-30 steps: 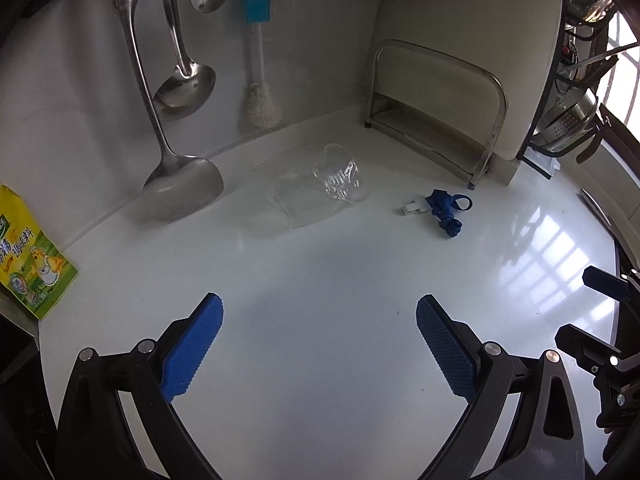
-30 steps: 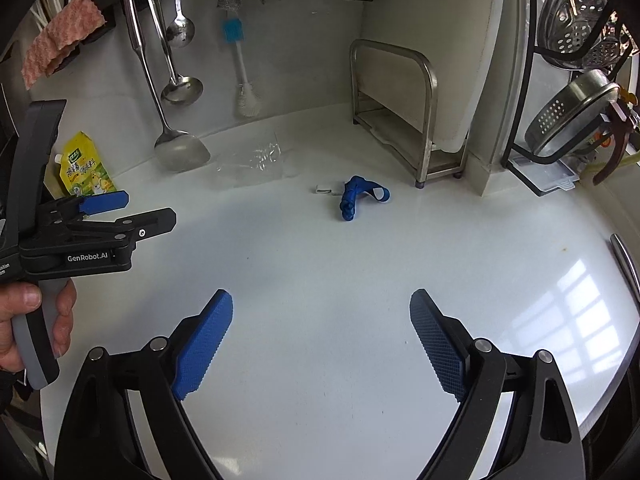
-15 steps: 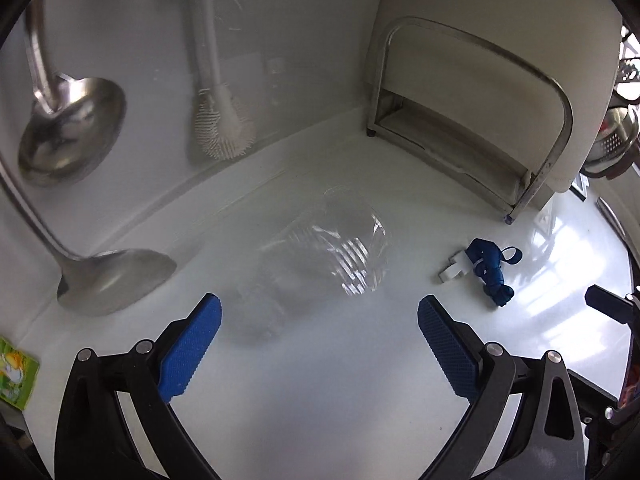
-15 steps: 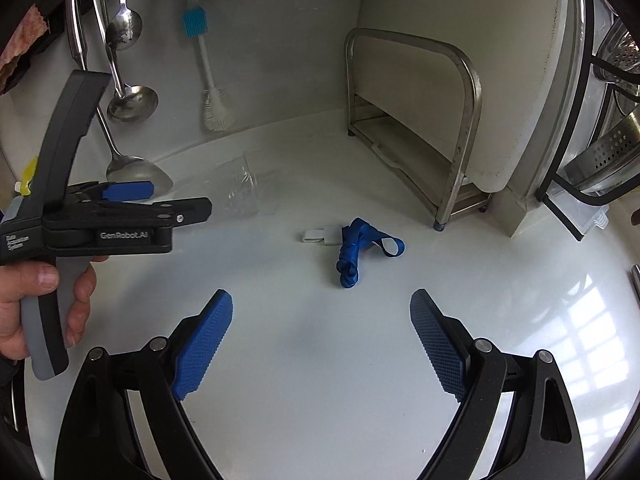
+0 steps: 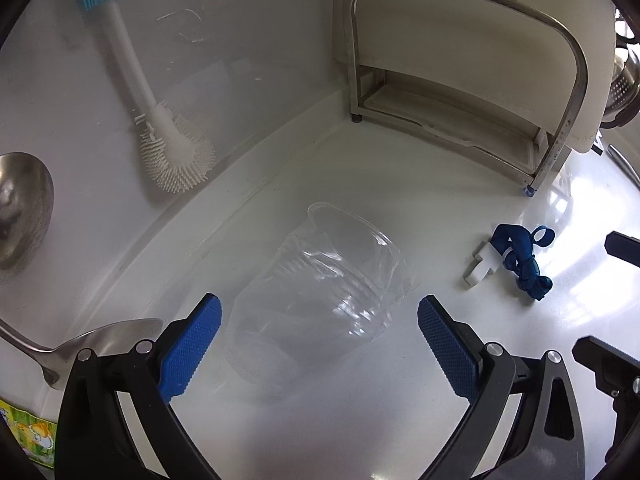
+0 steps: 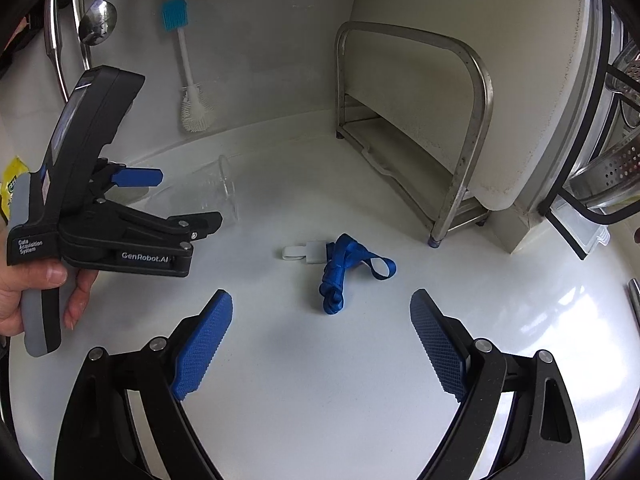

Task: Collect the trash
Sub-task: 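Grasp the clear plastic cup with the left gripper while the right gripper grasps the blue lanyard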

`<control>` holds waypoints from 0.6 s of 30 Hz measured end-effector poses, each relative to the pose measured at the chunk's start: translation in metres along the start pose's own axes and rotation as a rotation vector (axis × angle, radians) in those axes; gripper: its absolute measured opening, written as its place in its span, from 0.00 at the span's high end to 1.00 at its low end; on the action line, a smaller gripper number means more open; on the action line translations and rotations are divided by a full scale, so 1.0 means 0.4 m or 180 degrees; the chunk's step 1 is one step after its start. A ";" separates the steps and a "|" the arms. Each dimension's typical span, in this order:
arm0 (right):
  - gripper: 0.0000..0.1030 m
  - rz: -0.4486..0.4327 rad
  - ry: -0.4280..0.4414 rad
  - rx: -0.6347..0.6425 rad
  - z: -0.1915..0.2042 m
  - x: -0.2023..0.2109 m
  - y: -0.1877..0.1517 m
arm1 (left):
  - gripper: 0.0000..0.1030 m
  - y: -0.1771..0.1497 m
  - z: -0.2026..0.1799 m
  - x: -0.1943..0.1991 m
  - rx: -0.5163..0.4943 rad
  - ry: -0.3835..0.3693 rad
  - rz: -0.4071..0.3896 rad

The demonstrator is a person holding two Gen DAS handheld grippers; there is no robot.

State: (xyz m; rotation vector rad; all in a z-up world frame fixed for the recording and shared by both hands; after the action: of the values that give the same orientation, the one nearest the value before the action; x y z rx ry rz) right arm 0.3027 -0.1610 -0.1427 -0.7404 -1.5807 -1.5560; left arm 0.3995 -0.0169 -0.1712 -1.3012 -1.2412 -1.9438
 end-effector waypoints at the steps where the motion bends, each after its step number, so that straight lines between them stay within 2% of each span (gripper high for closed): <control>1: 0.16 0.0007 -0.0010 -0.0039 -0.007 -0.010 0.008 | 0.06 -0.001 0.000 -0.005 -0.0009 0.0010 0.0013; 7: 0.16 0.0138 0.0073 -0.0382 -0.068 -0.078 0.059 | 0.09 -0.002 0.018 -0.035 0.0101 -0.0131 0.0032; 9: 0.16 0.0170 0.0129 -0.0355 -0.067 -0.096 0.071 | 0.25 -0.002 0.025 -0.049 0.0145 -0.0171 0.0086; 11: 0.16 0.0226 0.0078 -0.0295 -0.056 -0.112 0.078 | 0.54 -0.002 0.024 -0.070 0.0135 -0.0260 0.0216; 14: 0.16 0.0219 0.0003 -0.0264 -0.053 -0.124 0.086 | 0.53 -0.008 0.015 -0.073 0.0109 -0.0258 0.0201; 18: 0.16 0.0238 0.0051 -0.0300 -0.060 -0.138 0.086 | 0.55 -0.011 0.013 -0.062 0.0175 -0.0339 0.0112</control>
State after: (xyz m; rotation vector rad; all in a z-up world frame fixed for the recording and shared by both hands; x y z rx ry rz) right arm 0.3638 -0.1755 -0.1723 -0.8273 -1.4599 -1.5864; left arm 0.4091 -0.0122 -0.1948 -1.4051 -1.3042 -1.8242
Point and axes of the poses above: each gripper's, at about its wrist camera, not at the fingertips, and x roughly against the way its jaws point, z to its left, y to its top, the point moved 1 cm from there along -x, roughly the way its jaws point, and after that the axes turned 9 degrees about z, right-handed, at the moved point
